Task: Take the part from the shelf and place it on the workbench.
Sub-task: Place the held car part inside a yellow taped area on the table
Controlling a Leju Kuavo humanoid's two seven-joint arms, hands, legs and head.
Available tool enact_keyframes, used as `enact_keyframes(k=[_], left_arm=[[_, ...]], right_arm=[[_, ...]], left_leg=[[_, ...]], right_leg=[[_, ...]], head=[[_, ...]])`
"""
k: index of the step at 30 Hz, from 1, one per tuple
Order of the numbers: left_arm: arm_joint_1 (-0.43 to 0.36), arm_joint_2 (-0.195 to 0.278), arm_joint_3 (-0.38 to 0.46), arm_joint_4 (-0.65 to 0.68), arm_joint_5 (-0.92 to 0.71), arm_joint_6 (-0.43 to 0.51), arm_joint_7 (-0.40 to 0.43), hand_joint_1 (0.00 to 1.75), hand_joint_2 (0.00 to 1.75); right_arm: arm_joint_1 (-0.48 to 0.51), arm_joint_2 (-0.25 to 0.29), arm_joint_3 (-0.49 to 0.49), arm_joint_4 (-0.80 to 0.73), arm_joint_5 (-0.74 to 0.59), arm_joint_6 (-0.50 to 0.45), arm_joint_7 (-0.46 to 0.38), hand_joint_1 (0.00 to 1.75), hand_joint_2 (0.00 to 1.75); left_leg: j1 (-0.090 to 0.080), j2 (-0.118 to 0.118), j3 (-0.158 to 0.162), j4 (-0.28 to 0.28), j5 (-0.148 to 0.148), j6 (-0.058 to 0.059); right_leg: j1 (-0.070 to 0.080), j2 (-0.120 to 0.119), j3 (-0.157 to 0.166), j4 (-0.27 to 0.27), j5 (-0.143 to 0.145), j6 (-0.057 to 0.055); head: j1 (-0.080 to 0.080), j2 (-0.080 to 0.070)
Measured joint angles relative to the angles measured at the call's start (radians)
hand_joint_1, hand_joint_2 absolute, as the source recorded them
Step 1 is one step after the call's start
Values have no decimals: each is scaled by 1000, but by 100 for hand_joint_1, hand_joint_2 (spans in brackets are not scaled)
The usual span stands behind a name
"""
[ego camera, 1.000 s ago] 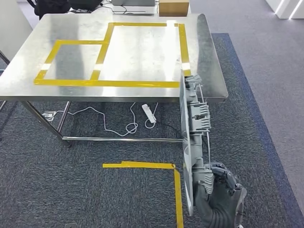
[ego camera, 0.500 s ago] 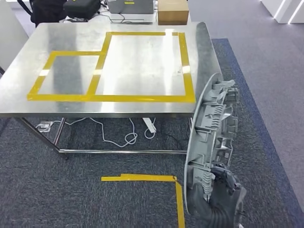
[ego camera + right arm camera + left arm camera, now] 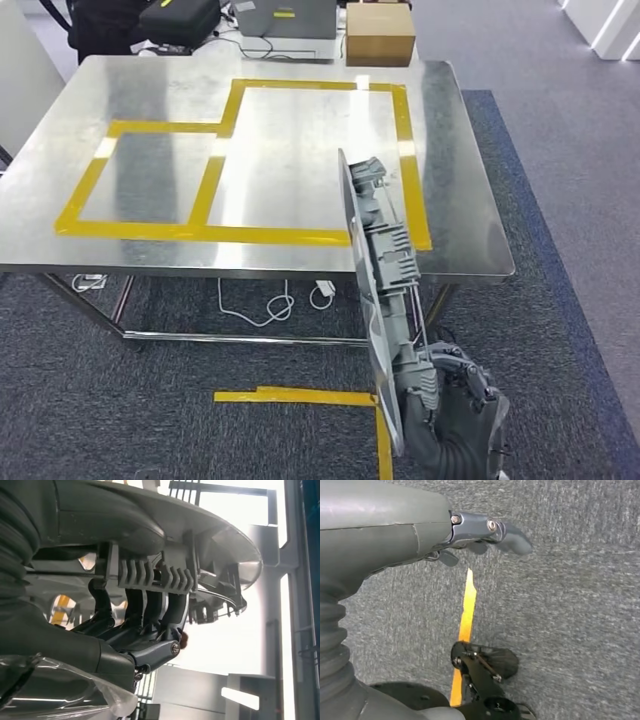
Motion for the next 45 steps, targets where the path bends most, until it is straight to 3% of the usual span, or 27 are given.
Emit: enact_keyframes(k=[3,5,6,8,9,10,12,13,14,17,19,22,23,24,25,27,29,32,34,37,38,39,40,42,44,45], left_arm=[[-5,1,0,0,0,0,-2,0,175],[-7,2,1,0,0,0,-2,0,175],[-6,2,1,0,0,0,-3,0,175],[-3,2,1,0,0,0,-3,0,175],[-2,2,1,0,0,0,-3,0,175],[-1,3,2,0,0,0,-3,0,175],[1,4,2,0,1,0,-4,0,175],[2,4,2,0,1,0,-4,0,175],[2,4,3,0,2,0,-4,0,175],[2,4,3,0,4,-1,-5,0,175],[0,5,4,0,4,-1,-5,0,175],[-3,6,4,0,4,-1,-6,0,175],[-3,5,4,0,4,-2,-6,0,175],[-3,5,4,0,4,-2,-6,0,175],[-3,4,5,0,3,-2,-5,0,175],[-4,3,6,1,6,-5,-4,0,175],[-6,1,11,1,11,-12,-4,0,175],[-6,-1,17,1,15,-18,-7,0,175],[-9,-1,19,1,15,-19,-10,0,175],[-11,-1,20,1,14,-21,-11,0,175],[-9,-1,20,1,15,-22,-11,0,175],[-8,-1,20,1,15,-24,-11,0,175],[-7,0,21,1,15,-26,-11,0,175],[-8,1,21,1,14,-31,-12,0,175],[-10,1,21,1,12,-37,-13,0,175],[-10,1,21,1,9,-39,-13,0,175]], right_arm=[[2,1,-1,1,1,0,1,175,175],[1,3,-1,1,1,1,0,175,175],[0,3,-1,2,0,2,0,175,175],[0,4,-2,2,0,2,0,175,175],[0,4,-2,2,0,2,0,175,175],[0,4,-2,3,0,3,0,175,175],[-1,5,-2,4,1,4,0,175,175],[-2,6,-2,4,1,6,0,175,175],[-3,7,-2,5,2,8,-1,175,175],[-5,9,-3,5,4,13,-1,175,175],[-7,9,-3,6,3,15,1,175,175],[-11,9,-3,8,5,21,0,175,175],[-11,9,-3,9,6,26,0,175,175],[-11,9,-3,11,6,32,0,175,175],[-11,9,-4,13,6,37,0,175,175],[-13,9,-4,16,7,46,0,175,175],[-17,9,-4,19,5,54,0,175,175],[-23,10,-7,20,8,59,1,175,175],[-25,10,-11,20,20,62,1,175,175],[-33,11,-24,20,43,67,0,175,175],[-35,11,-32,20,53,70,0,175,175],[-36,11,-42,20,64,75,1,175,175],[-38,11,-55,20,75,84,3,175,175],[-45,11,-89,22,105,111,18,175,175],[-58,11,-137,30,140,137,44,175,175],[-67,10,-164,39,161,148,61,175,175]], left_leg=[[1,3,-8,41,6,-16],[6,4,-67,143,-13,-28],[9,5,-106,198,-37,-34],[15,5,-164,251,-73,-42],[17,5,-175,238,-65,-44],[19,5,-174,199,-33,-45],[18,8,-161,92,63,-43],[16,10,-156,55,93,-38],[14,12,-155,32,109,-32],[13,11,-133,9,102,-5],[16,9,-106,-5,98,9],[14,8,-80,-13,80,19],[14,8,-70,-14,71,19],[13,7,-58,-14,62,19],[13,5,-44,-13,52,18],[12,2,-16,-13,31,14],[10,2,-5,-14,16,3],[10,2,4,-14,10,-15],[10,4,-7,23,-9,-25],[16,5,-98,182,-76,-40],[18,5,-127,220,-85,-44],[20,6,-143,230,-74,-46],[22,6,-142,204,-44,-47],[23,6,-109,91,40,-46],[20,7,-85,5,73,-38],[17,8,-84,-7,72,-32]], right_leg=[[-7,0,40,-24,3,-13],[-10,-2,67,-38,-7,-19],[-11,-2,78,-41,-14,-21],[-13,0,102,-43,-33,-19],[-15,2,117,-43,-45,-17],[-16,3,133,-43,-57,-14],[-19,3,159,-43,-80,-6],[-18,3,165,-43,-91,-1],[-18,4,170,-46,-98,6],[-16,3,195,-54,-102,28],[-16,1,174,-5,-114,32],[-15,1,50,166,-172,36],[-15,1,14,197,-186,37],[-14,1,-7,196,-181,36],[-14,1,-13,164,-151,33],[-11,1,-7,61,-51,24],[-6,1,1,-4,8,13],[-5,1,17,-23,21,-1],[-11,-1,38,-38,19,-8],[-13,-4,53,-46,11,-17],[-14,-3,57,-46,8,-18],[-14,-2,61,-46,4,-18],[-15,0,66,-46,1,-16],[-17,2,78,-46,-6,-10],[-16,2,81,-44,-10,1],[-15,3,80,-45,-11,7]], head=[[-1,0],[-4,0],[-5,0],[-5,0],[-5,0],[-5,0],[-5,0],[-7,0],[-7,0],[-7,0],[0,0],[7,0],[7,0],[8,0],[8,0],[7,0],[7,0],[7,0],[3,0],[0,0],[0,0],[0,0],[0,0],[0,0],[-2,0],[-3,0]])
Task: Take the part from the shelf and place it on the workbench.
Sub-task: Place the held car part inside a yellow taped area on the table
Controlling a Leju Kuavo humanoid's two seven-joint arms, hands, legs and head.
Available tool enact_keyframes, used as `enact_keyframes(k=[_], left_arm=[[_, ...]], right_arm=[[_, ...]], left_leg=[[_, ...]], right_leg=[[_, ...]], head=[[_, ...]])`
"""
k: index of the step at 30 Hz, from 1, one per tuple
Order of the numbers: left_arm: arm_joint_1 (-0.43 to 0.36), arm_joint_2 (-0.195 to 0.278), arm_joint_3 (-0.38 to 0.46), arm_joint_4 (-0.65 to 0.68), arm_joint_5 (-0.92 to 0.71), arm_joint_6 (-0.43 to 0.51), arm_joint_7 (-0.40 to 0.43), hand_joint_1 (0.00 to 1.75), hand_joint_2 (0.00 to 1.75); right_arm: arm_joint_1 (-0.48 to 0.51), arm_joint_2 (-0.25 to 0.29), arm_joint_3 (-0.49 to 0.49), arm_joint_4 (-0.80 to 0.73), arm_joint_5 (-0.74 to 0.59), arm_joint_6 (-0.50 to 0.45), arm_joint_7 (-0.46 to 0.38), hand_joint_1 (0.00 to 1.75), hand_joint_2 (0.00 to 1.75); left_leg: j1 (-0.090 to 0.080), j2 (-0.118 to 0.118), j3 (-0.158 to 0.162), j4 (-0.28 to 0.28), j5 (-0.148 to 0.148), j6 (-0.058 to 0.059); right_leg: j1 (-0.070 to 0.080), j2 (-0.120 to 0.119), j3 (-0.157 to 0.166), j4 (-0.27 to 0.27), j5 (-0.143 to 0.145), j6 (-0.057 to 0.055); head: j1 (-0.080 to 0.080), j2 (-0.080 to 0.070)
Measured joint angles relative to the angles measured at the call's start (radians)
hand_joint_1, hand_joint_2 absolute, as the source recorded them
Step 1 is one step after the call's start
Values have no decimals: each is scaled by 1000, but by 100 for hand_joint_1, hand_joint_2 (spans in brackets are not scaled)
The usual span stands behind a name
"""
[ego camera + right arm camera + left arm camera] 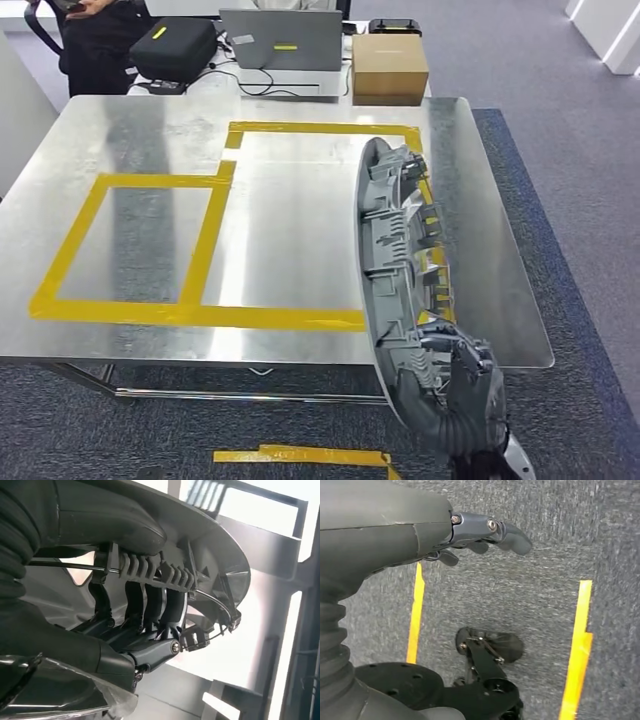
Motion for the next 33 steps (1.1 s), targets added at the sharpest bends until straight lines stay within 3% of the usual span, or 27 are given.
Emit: enact_keyframes(k=[2,4,7,8,9,10,13,15,17,19,20,22,23,24,25,26,28,30,33], left_arm=[[0,-1,0,0,-4,-4,0,0,175],[-1,-2,0,0,-9,-7,0,0,175],[-3,-3,0,0,-15,-13,0,0,175],[-2,-4,0,0,-17,-14,0,0,175],[-1,-5,0,0,-18,-16,0,0,175],[0,-6,0,0,-19,-17,0,0,175],[-2,-7,0,0,-25,-23,0,0,175],[-3,-8,0,0,-29,-25,1,0,175],[-3,-9,0,0,-30,-27,1,0,175],[-3,-9,0,0,-30,-27,1,0,175],[-3,-8,0,0,-31,-27,1,0,175],[-3,-8,0,0,-34,-28,2,0,175],[-2,-8,0,0,-36,-29,3,0,175],[-1,-8,0,0,-40,-30,4,0,175],[0,-7,0,0,-44,-32,6,0,175],[-1,-7,-1,0,-49,-33,8,0,175],[-3,-6,-3,0,-60,-36,10,0,175],[-8,-5,-6,0,-70,-38,14,0,175],[-11,-4,-12,0,-80,-41,18,0,175]], right_arm=[[-21,-2,-59,34,50,8,40,175,175],[-47,-8,-127,85,108,2,80,175,175],[-93,-19,-216,176,167,-15,129,175,175],[-104,-22,-241,206,179,-19,141,175,175],[-114,-26,-262,234,187,-21,153,175,175],[-125,-31,-282,262,196,-22,166,175,175],[-174,-45,-335,357,214,-21,208,175,175],[-212,-57,-374,427,218,-17,219,175,175],[-234,-66,-403,480,220,-13,220,175,175],[-246,-71,-417,514,222,-11,220,175,175],[-251,-72,-420,527,225,-11,221,175,175],[-260,-72,-426,553,236,-11,229,175,175],[-266,-72,-429,568,244,-10,234,175,175],[-273,-72,-430,585,253,-7,237,175,175],[-284,-72,-431,604,263,-5,238,175,175],[-297,-72,-431,621,275,-1,237,175,175],[-329,-72,-423,653,307,6,235,175,175],[-361,-70,-405,676,342,12,236,175,175],[-399,-59,-355,691,388,9,239,175,175]], left_leg=[[-1,1,0,-7,12,17],[2,1,2,-16,21,31],[0,2,1,-21,26,42],[-2,2,1,-20,26,43],[-3,2,1,-20,26,44],[-5,2,1,-20,26,44],[-9,2,3,-18,26,42],[-12,2,-1,-17,29,34],[-11,2,-3,-18,32,24],[-9,2,-11,2,14,13],[-8,2,-25,38,-10,8],[-5,3,-77,162,-75,-1],[-4,3,-102,220,-96,-4],[-3,3,-115,250,-100,-6],[-2,3,-109,242,-84,-6],[-2,3,-87,196,-52,-4],[-3,3,-24,61,11,2],[-6,3,5,-12,28,11],[-6,2,5,-26,31,26]], right_leg=[[0,0,-1,-4,0,14],[-1,-1,-13,18,-21,24],[0,-2,-91,185,-105,31],[0,-2,-116,237,-121,32],[0,-2,-126,257,-119,32],[1,-2,-116,238,-99,30],[4,-2,-21,47,-12,17],[8,-1,11,-15,0,11],[9,-1,14,-21,4,4],[5,-3,16,-27,11,-6],[2,-4,17,-30,13,-10],[1,-7,16,-30,14,-13],[1,-7,16,-30,14,-13],[1,-8,15,-30,14,-13],[1,-7,15,-29,14,-13],[1,-6,16,-28,14,-13],[3,-5,15,-25,13,-9],[7,-3,9,-22,14,0],[7,-2,2,-24,16,16]], head=[[1,0],[4,0],[8,0],[8,0],[8,0],[8,0],[8,0],[7,0],[7,0],[5,0],[4,0],[1,0],[2,0],[2,0],[2,0],[2,0],[1,0],[3,0],[3,0]])
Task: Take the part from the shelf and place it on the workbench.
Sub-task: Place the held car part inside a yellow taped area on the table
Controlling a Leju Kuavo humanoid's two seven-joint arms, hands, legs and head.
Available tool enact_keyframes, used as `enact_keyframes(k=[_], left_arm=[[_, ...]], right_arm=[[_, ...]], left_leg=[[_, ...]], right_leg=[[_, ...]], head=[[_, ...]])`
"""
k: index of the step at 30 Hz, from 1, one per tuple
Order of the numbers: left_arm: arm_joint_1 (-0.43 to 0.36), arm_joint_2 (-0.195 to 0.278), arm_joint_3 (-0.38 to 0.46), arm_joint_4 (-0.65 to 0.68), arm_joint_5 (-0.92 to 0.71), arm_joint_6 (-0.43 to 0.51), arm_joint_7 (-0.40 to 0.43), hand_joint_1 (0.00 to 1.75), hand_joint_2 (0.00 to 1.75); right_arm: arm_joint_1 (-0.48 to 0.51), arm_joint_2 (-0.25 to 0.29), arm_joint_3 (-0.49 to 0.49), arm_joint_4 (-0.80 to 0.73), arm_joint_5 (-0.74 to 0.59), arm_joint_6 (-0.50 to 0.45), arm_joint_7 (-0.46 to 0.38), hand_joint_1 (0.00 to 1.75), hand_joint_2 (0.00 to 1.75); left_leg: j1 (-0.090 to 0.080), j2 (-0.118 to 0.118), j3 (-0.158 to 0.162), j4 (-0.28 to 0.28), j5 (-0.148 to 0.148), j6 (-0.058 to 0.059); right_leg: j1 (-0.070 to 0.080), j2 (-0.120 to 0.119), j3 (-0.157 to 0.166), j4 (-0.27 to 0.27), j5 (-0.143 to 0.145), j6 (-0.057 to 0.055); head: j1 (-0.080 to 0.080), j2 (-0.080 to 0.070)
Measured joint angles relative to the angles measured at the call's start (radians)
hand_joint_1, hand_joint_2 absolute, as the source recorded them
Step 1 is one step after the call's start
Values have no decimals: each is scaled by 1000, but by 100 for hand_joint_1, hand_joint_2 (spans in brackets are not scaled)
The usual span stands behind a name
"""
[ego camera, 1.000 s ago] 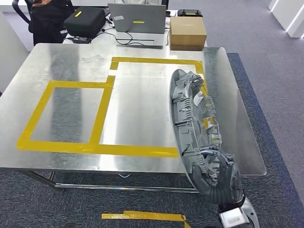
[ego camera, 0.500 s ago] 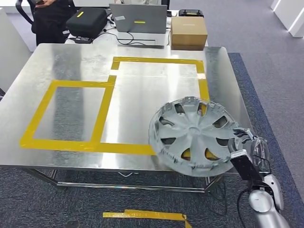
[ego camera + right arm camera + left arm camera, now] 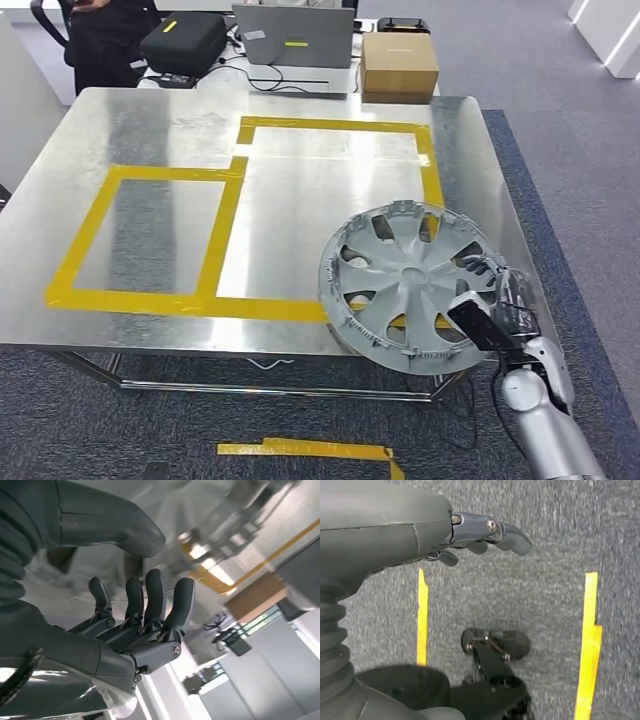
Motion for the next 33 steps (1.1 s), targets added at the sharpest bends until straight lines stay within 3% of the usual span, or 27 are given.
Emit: enact_keyframes(k=[2,5,6,7,8,9,11,12,15,17,20,21,22,23,25,27,30,31,32,33], left_arm=[[-4,1,-2,0,-4,-4,-1,0,175],[-6,0,-6,0,-8,-13,-15,0,175],[-5,0,-7,0,-8,-13,-22,0,175],[-4,0,-8,0,-7,-13,-29,0,175],[-3,-1,-8,0,-5,-12,-33,0,175],[-2,-1,-8,0,-3,-11,-37,0,175],[-2,-4,-8,0,0,-10,-42,0,175],[-1,-5,-8,0,0,-8,-44,0,175],[4,-10,-9,0,-1,0,-48,0,175],[5,-12,-9,0,-1,4,-48,0,175],[5,-14,-9,0,-1,5,-49,0,175],[5,-15,-10,0,-1,5,-49,0,175],[5,-16,-10,0,-1,5,-49,0,175],[5,-16,-10,0,-1,5,-49,0,175],[3,-16,-10,0,-2,5,-49,0,175],[0,-17,-10,0,-2,5,-49,0,175],[0,-18,-10,0,-1,5,-51,0,175],[0,-18,-10,0,-1,5,-51,0,175],[0,-19,-10,0,-1,6,-51,0,175],[0,-20,-10,0,-1,6,-51,0,175]], right_arm=[[-16,8,42,-4,20,-13,8,175,175],[-15,15,106,-32,42,-50,21,175,175],[-6,17,125,-50,49,-66,24,175,175],[3,17,144,-73,55,-82,26,175,175],[12,17,161,-98,60,-96,28,175,175],[21,17,176,-124,65,-109,29,175,175],[41,17,200,-181,76,-136,30,175,175],[53,17,211,-212,82,-150,30,175,175],[96,17,241,-290,99,-177,33,175,175],[115,17,257,-327,105,-185,34,175,175],[131,17,272,-359,108,-189,35,175,175],[136,17,275,-365,109,-190,35,175,175],[140,17,278,-370,109,-190,35,175,175],[144,17,281,-375,110,-190,35,175,175],[147,17,285,-385,110,-191,35,175,175],[148,17,287,-393,110,-192,35,175,175],[154,17,289,-400,113,-203,35,175,175],[161,16,290,-404,114,-213,35,175,175],[170,16,291,-410,117,-223,35,175,175],[182,15,292,-417,119,-235,35,175,175]], left_leg=[[4,0,2,-10,7,13],[4,0,1,-12,9,20],[3,0,1,-12,9,20],[3,0,1,-11,9,20],[3,-1,2,-10,9,19],[3,-1,3,-8,9,18],[0,-2,-1,-2,8,12],[-2,-3,-4,1,9,7],[-2,-3,-10,5,11,-9],[0,-2,-22,41,-28,-19],[4,-1,-77,216,-146,-32],[4,-1,-86,261,-168,-33],[4,-1,-78,270,-171,-33],[4,-1,-50,239,-156,-32],[3,-1,46,93,-109,-24],[0,-2,109,-16,-82,-15],[-6,-1,109,-38,-59,1],[-5,0,103,-41,-47,8],[-3,2,95,-45,-34,15],[-1,4,83,-48,-21,21]], right_leg=[[-1,-1,-23,43,-30,6],[-2,-1,-113,232,-116,11],[-2,-1,-134,273,-124,12],[-2,-1,-137,276,-113,12],[-2,-2,-120,239,-85,11],[-3,-2,-89,173,-48,9],[-2,-1,-27,51,-3,5],[-1,1,-12,20,5,2],[0,3,-10,9,10,-11],[-3,0,-14,5,19,-26],[-3,-3,-33,4,34,-40],[-2,-4,-41,4,40,-41],[-2,-4,-50,4,47,-40],[-1,-4,-59,5,55,-39],[0,-3,-73,5,70,-32],[2,-4,-81,5,84,-22],[-1,-5,-83,-5,108,-4],[-3,-4,-88,-2,101,1],[-4,-3,-98,15,75,5],[-5,-2,-113,55,30,8]], head=[[3,0],[7,0],[6,0],[7,0],[6,0],[7,0],[6,0],[6,0],[5,0],[3,0],[0,0],[1,0],[1,0],[1,0],[1,0],[2,0],[3,0],[4,0],[5,0],[7,0]])
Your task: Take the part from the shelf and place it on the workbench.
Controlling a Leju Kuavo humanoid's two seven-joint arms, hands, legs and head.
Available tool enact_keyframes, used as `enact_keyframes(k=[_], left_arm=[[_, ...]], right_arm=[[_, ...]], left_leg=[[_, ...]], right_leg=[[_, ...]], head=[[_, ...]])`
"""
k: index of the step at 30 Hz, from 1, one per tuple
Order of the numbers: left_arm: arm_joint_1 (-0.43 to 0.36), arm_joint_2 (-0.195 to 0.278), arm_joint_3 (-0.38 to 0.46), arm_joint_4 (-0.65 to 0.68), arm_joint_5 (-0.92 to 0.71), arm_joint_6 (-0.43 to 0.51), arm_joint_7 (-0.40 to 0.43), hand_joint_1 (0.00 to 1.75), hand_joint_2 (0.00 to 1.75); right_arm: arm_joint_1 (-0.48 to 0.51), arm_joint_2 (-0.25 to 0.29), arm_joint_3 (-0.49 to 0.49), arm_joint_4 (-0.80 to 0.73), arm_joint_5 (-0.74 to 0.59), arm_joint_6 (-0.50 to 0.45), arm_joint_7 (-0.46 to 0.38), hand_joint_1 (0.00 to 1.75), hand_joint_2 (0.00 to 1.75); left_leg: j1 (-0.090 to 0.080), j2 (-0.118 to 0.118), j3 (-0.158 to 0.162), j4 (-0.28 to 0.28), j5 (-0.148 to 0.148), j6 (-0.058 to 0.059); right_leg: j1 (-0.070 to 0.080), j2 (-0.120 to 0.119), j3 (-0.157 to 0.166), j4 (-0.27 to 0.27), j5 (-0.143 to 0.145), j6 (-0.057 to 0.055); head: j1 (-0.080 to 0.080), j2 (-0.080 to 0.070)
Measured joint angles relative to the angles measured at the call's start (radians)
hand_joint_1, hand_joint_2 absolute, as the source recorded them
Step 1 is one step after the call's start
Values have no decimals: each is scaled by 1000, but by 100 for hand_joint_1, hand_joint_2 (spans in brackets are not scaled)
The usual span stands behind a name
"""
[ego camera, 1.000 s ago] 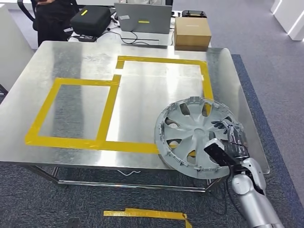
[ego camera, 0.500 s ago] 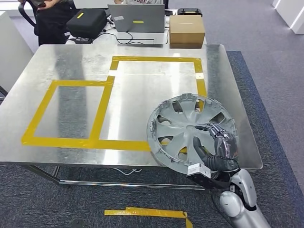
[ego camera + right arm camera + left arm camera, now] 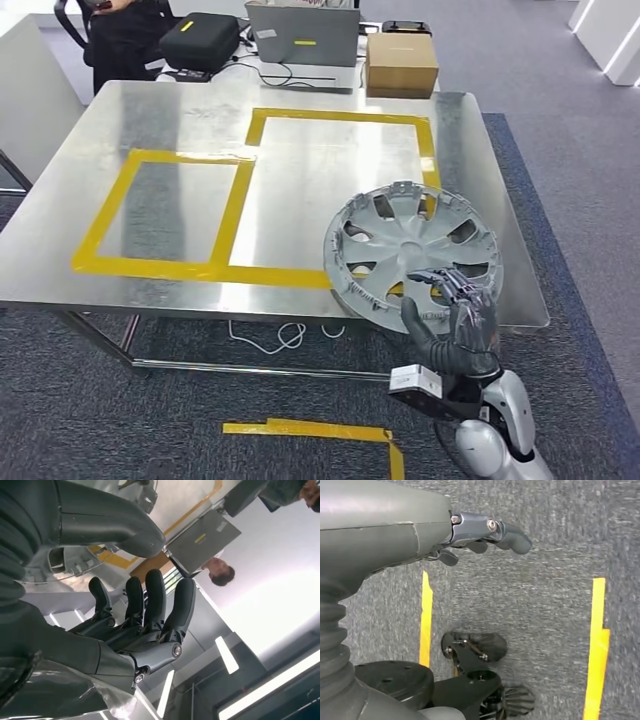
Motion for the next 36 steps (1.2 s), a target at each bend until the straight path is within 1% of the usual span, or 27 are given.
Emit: enact_keyframes(k=[2,3,4,5,7,9,10,11,13,14,15,17,18,19,20,21,23,25,26,28,29,30,31,33,34,35,36], left_arm=[[1,-2,0,0,1,2,0,0,175],[2,-2,0,0,2,3,0,0,175],[3,-3,0,0,4,4,1,0,175],[5,-3,0,0,6,5,1,0,175],[6,-4,0,0,9,7,2,0,175],[6,-5,0,0,10,8,2,0,175],[6,-6,0,0,11,8,2,0,175],[6,-6,0,0,11,10,2,0,175],[8,-5,0,0,14,14,5,0,175],[10,-4,1,0,15,17,7,0,175],[12,-4,1,0,18,20,10,0,175],[15,-4,3,0,25,26,15,0,175],[15,-4,5,0,30,30,17,0,175],[15,-4,8,0,35,34,18,0,175],[15,-4,12,0,40,38,18,0,175],[16,-4,16,0,45,43,18,0,175],[16,-7,25,0,53,54,18,0,175],[16,-10,32,0,56,66,21,0,175],[17,-11,35,0,56,70,23,0,175],[20,-16,40,0,56,76,31,0,175],[21,-19,42,0,57,77,33,0,175],[23,-21,44,0,56,78,36,0,175],[24,-23,45,0,55,79,37,0,175],[25,-26,46,0,54,78,37,0,175],[25,-28,47,0,52,75,38,0,175],[24,-28,47,0,52,73,38,0,175],[24,-29,47,0,50,70,38,0,175]], right_arm=[[31,-1,2,-16,2,-27,0,175,175],[50,-1,2,-24,2,-43,-1,175,175],[71,-1,3,-33,0,-59,-2,175,175],[92,-1,5,-42,-3,-75,-4,175,175],[125,-1,11,-59,-8,-98,-10,175,175],[143,-1,16,-75,-10,-106,-12,175,175],[149,0,19,-81,-15,-109,-13,175,175],[157,1,20,-87,-26,-116,-18,175,175],[184,9,21,-101,-63,-135,-39,175,175],[201,18,20,-112,-88,-145,-59,175,175],[220,32,16,-124,-115,-151,-85,175,175],[266,75,-4,-145,-191,-157,-140,175,175],[289,99,-18,-151,-244,-158,-160,175,175],[309,120,-33,-152,-301,-157,-171,175,175],[325,140,-50,-149,-365,-152,-175,175,175],[338,159,-74,-136,-431,-138,-178,175,175],[356,204,-148,-81,-549,-83,-190,175,175],[351,257,-260,23,-609,17,-233,175,175],[335,283,-325,87,-614,72,-262,175,175],[292,327,-485,242,-588,146,-304,175,175],[273,344,-566,320,-570,162,-315,175,175],[253,356,-647,409,-552,173,-324,175,175],[226,363,-714,499,-540,185,-329,175,175],[155,366,-854,718,-522,219,-317,175,175],[121,366,-919,827,-517,231,-297,175,175],[95,366,-977,923,-513,238,-268,175,175],[75,366,-1026,1003,-509,240,-237,175,175]], left_leg=[[-1,1,-30,1,22,6],[-2,1,-46,3,33,6],[-2,1,-61,5,42,5],[-2,1,-76,8,51,3],[-1,1,-98,15,65,-4],[-4,1,-115,25,78,-14],[-5,2,-120,29,85,-20],[-6,2,-124,31,93,-25],[-2,1,-130,36,93,-37],[0,1,-136,51,69,-43],[1,0,-147,87,26,-48],[3,0,-171,205,-78,-56],[3,0,-177,266,-110,-58],[3,0,-173,305,-117,-58],[4,0,-157,314,-103,-56],[3,0,-124,286,-74,-53],[2,-1,-20,149,-34,-43],[-2,-1,59,20,-43,-34],[-5,-1,71,-8,-51,-29],[-8,-1,60,-16,-39,-17],[-8,-1,50,-17,-28,-9],[-6,0,38,-20,-14,-2],[-5,1,23,-21,-1,3],[-7,5,-12,-18,25,7],[-8,6,-32,-15,38,7],[-8,7,-52,-10,50,6],[-8,7,-71,-5,62,4]], right_leg=[[0,1,-33,130,-106,6],[0,1,-40,189,-135,8],[0,0,-34,223,-141,10],[0,0,-11,221,-126,10],[0,0,88,113,-83,9],[1,1,197,-34,-79,4],[2,1,224,-76,-86,0],[5,2,231,-95,-90,-5],[5,-2,214,-95,-82,-21],[5,-4,207,-95,-75,-32],[4,-7,197,-96,-65,-41],[6,-12,175,-95,-46,-52],[8,-13,164,-93,-36,-53],[10,-15,152,-91,-25,-54],[12,-15,138,-88,-15,-54],[13,-15,124,-84,-4,-53],[17,-14,95,-74,14,-48],[19,-13,79,-69,31,-39],[19,-13,75,-70,40,-32],[14,-14,72,-71,53,-19],[11,-13,66,-63,39,-13],[10,-10,55,-39,5,-8],[8,-6,40,3,-46,-5],[8,-2,8,129,-142,0],[8,-1,4,182,-156,1],[8,-1,13,212,-144,2],[8,-1,38,208,-114,3]], head=[[3,0],[3,0],[3,0],[4,0],[4,0],[4,0],[4,0],[4,0],[4,0],[4,0],[2,0],[0,0],[-1,0],[-1,0],[-1,0],[-1,0],[-1,0],[0,0],[0,0],[-1,0],[0,0],[3,0],[5,0],[10,0],[10,0],[10,0],[10,0]])
